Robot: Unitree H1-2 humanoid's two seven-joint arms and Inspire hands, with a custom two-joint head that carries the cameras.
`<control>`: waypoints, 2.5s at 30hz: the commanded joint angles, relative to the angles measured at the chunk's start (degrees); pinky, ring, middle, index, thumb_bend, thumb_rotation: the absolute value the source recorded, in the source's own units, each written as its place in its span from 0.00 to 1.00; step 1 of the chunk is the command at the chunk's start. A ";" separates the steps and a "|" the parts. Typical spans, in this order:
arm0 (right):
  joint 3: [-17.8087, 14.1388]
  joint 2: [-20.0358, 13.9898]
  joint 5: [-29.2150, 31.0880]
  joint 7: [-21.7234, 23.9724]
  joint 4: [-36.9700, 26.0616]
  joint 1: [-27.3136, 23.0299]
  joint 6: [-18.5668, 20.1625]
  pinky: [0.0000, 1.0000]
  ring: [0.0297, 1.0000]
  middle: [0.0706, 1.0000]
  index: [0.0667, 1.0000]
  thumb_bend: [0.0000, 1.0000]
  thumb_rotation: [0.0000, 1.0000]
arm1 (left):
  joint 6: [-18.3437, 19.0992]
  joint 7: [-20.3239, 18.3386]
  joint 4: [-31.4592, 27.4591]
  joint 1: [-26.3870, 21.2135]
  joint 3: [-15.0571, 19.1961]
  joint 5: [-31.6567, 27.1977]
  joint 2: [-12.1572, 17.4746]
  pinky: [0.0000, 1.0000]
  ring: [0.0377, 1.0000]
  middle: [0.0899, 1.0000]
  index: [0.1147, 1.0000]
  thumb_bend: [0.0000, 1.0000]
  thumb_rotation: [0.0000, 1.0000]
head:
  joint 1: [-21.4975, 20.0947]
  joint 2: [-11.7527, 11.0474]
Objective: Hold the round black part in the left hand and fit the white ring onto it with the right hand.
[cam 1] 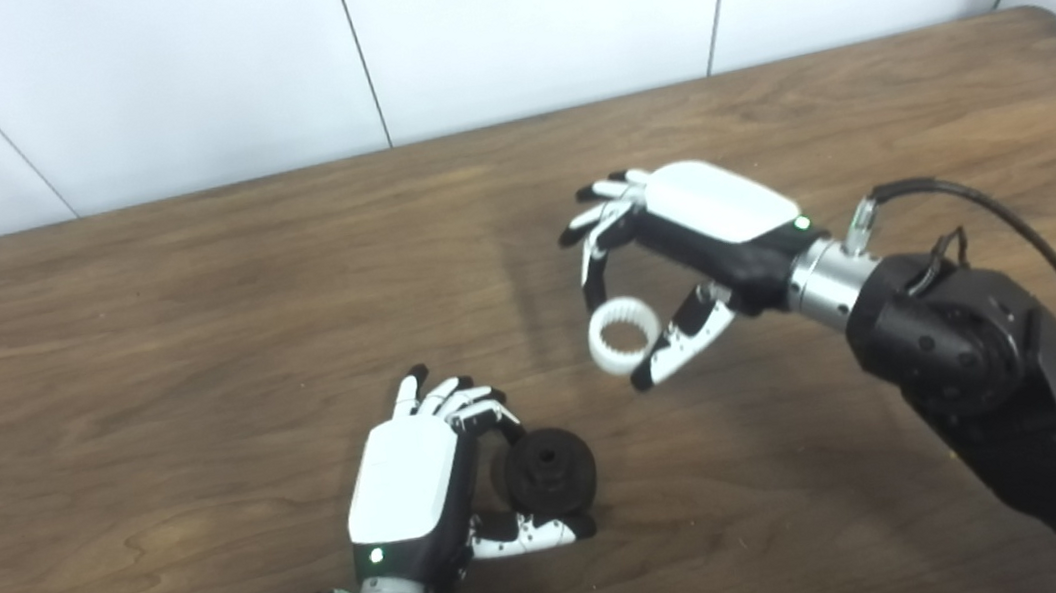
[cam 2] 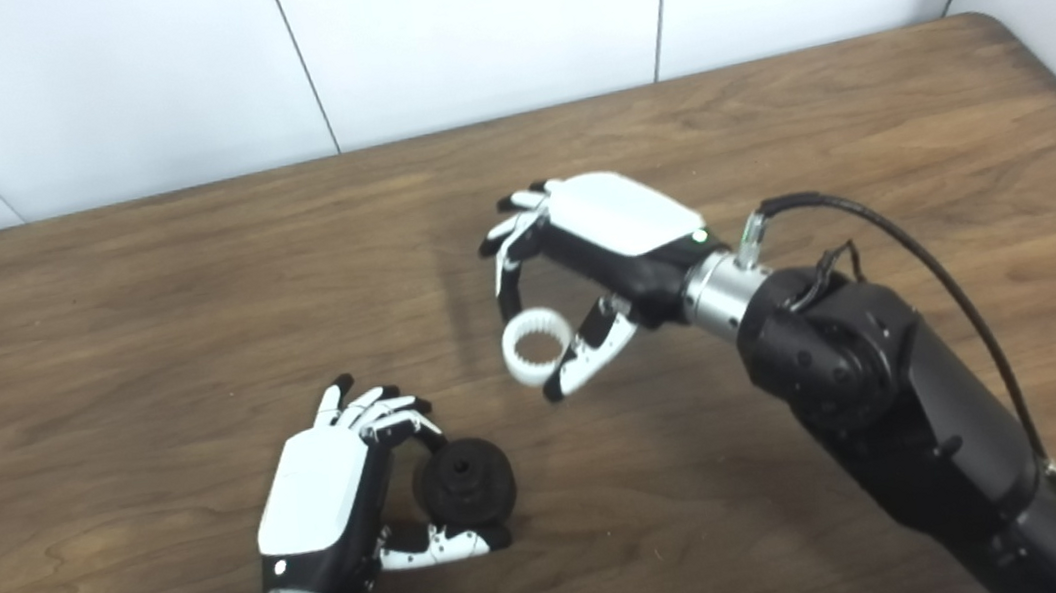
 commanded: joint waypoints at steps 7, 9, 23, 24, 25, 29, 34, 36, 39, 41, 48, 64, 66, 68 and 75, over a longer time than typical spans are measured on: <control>0.30 2.13 -0.28 0.84 -2.86 -1.23 -2.73 1.00 0.96 0.82 0.44 0.53 0.14 | 1.16 -0.67 -0.26 -0.92 -1.20 1.57 -1.09 1.00 0.87 0.74 0.42 0.52 0.06 | 0.75 0.67; 0.60 2.56 -0.05 0.86 -2.85 -0.98 -3.47 1.00 0.96 0.82 0.44 0.53 0.13 | 1.23 -0.56 -0.22 -1.01 -1.34 1.58 -1.16 1.00 0.87 0.74 0.42 0.52 0.06 | 0.92 0.80; 2.28 4.72 -0.92 2.47 -2.49 0.67 -5.13 1.00 0.97 0.82 0.44 0.52 0.13 | 2.59 -0.97 -0.28 -1.63 -1.93 1.73 -1.69 1.00 0.86 0.73 0.42 0.52 0.06 | 1.75 1.48; 2.33 4.86 -1.05 2.39 -2.39 0.72 -5.19 1.00 0.97 0.82 0.44 0.52 0.13 | 2.62 -0.94 -0.28 -1.69 -1.97 1.76 -1.69 1.00 0.86 0.73 0.42 0.52 0.06 | 1.75 1.48; 2.34 5.00 -1.13 2.36 -2.30 0.78 -5.17 1.00 0.97 0.82 0.44 0.52 0.13 | 2.70 -0.98 -0.26 -1.74 -2.02 1.85 -1.71 1.00 0.86 0.73 0.42 0.52 0.06 | 1.78 1.69; 2.54 5.44 -1.41 2.37 -2.03 1.06 -5.19 1.00 0.98 0.83 0.45 0.52 0.13 | 2.87 -1.23 -0.25 -1.85 -2.13 2.02 -1.84 1.00 0.86 0.73 0.42 0.52 0.06 | 1.78 1.68; 2.93 5.89 -1.44 2.15 -1.88 1.42 -5.45 1.00 0.97 0.83 0.45 0.52 0.13 | 3.15 -1.70 -0.43 -1.84 -2.13 2.15 -2.12 1.00 0.86 0.74 0.42 0.52 0.06 | 2.05 1.71; 3.03 6.05 -1.50 2.11 -1.79 1.52 -5.49 1.00 0.98 0.83 0.45 0.52 0.13 | 3.16 -1.83 -0.46 -1.89 -2.18 2.28 -2.17 1.00 0.87 0.74 0.42 0.52 0.06 | 2.11 1.77; 3.28 6.33 -1.78 1.71 -1.37 1.82 -6.05 1.00 0.98 0.83 0.45 0.52 0.13 | 2.98 -1.69 -0.49 -1.91 -2.19 2.29 -2.19 1.00 0.86 0.74 0.42 0.52 0.06 | 2.15 1.75; 3.29 6.43 -1.94 1.59 -1.09 1.98 -6.46 1.00 0.98 0.83 0.45 0.52 0.13 | 3.13 -1.99 -0.63 -1.90 -2.20 2.33 -2.29 1.00 0.87 0.74 0.42 0.52 0.06 | 2.13 1.79; 3.11 6.78 -2.54 1.62 -0.12 2.40 -7.54 1.00 0.98 0.83 0.45 0.52 0.13 | 3.34 -2.47 -0.84 -1.91 -2.32 2.65 -2.41 1.00 0.87 0.74 0.42 0.52 0.06 | 2.31 1.84; 2.96 7.35 -3.43 1.28 1.47 2.81 -9.11 1.00 0.97 0.82 0.45 0.52 0.13 | 3.34 -2.41 -0.90 -2.00 -2.58 3.04 -2.56 1.00 0.87 0.74 0.42 0.52 0.06 | 2.48 1.97; 2.95 7.50 -3.47 1.21 1.62 2.82 -9.18 1.00 0.97 0.82 0.45 0.52 0.13 | 3.32 -2.39 -0.94 -2.01 -2.62 3.16 -2.53 1.00 0.87 0.74 0.42 0.52 0.06 | 2.48 1.97; 2.94 7.64 -3.42 1.11 1.70 2.83 -9.26 1.00 0.97 0.82 0.45 0.52 0.13 | 3.37 -2.56 -1.07 -1.99 -2.67 3.20 -2.50 1.00 0.87 0.74 0.42 0.52 0.06 | 2.48 1.97; 3.15 7.79 -4.04 0.54 2.11 2.79 -10.19 1.00 0.97 0.82 0.45 0.52 0.13 | 3.39 -2.51 -0.92 -2.02 -2.71 3.19 -2.52 1.00 0.87 0.74 0.42 0.52 0.06 | 2.44 1.95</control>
